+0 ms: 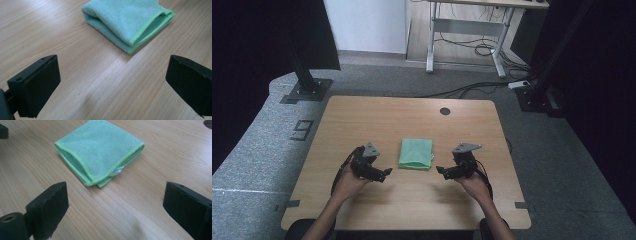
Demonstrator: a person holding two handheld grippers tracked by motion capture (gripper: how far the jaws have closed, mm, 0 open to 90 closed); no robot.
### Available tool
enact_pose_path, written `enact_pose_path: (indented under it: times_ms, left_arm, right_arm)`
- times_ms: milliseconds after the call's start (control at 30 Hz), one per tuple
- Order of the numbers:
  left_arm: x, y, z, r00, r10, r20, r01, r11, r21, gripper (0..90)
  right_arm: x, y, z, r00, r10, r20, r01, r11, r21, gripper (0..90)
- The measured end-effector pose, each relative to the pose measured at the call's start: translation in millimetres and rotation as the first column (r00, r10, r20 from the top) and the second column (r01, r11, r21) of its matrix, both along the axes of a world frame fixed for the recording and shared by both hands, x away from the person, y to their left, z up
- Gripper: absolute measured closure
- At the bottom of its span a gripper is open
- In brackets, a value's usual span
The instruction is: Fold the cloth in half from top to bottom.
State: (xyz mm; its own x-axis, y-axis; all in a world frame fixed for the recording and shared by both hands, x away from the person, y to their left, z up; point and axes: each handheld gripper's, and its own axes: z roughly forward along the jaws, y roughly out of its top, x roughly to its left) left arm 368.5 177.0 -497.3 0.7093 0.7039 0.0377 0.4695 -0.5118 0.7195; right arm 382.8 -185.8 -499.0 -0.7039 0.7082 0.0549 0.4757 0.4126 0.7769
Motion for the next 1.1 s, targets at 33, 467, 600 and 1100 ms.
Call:
enact_pose_path:
  times_ms: [33, 467, 600, 1100]
  left_arm:
    - [-1.3, 1.9, -0.3, 1.0000, 0.001, 0.003, -0.001, 1.0000, 0.003, 0.0]
    - [-14.0, 31.3, -28.1, 0.9989, 0.046, -0.012, -0.046, 0.9988, 0.015, 0.0]
    - [-13.1, 34.3, -37.1, 0.9983, 0.052, -0.027, -0.051, 0.9980, 0.038, 0.0]
    - [-10.6, 32.7, -51.6, 0.9943, 0.058, -0.090, -0.055, 0.9980, 0.031, 0.0]
  right_arm:
    - [-1.9, -1.8, 0.5, 1.0000, -0.001, 0.003, 0.001, 1.000, -0.001, 4.5]
    - [-19.7, -28.0, -18.2, 0.9987, -0.051, 0.004, 0.051, 0.998, -0.023, 0.0]
    - [-19.4, -33.1, -29.4, 0.9979, -0.065, -0.002, 0.065, 0.997, -0.038, 0.0]
    - [-18.6, -31.6, -57.8, 0.9958, -0.085, -0.033, 0.082, 0.992, -0.100, 0.0]
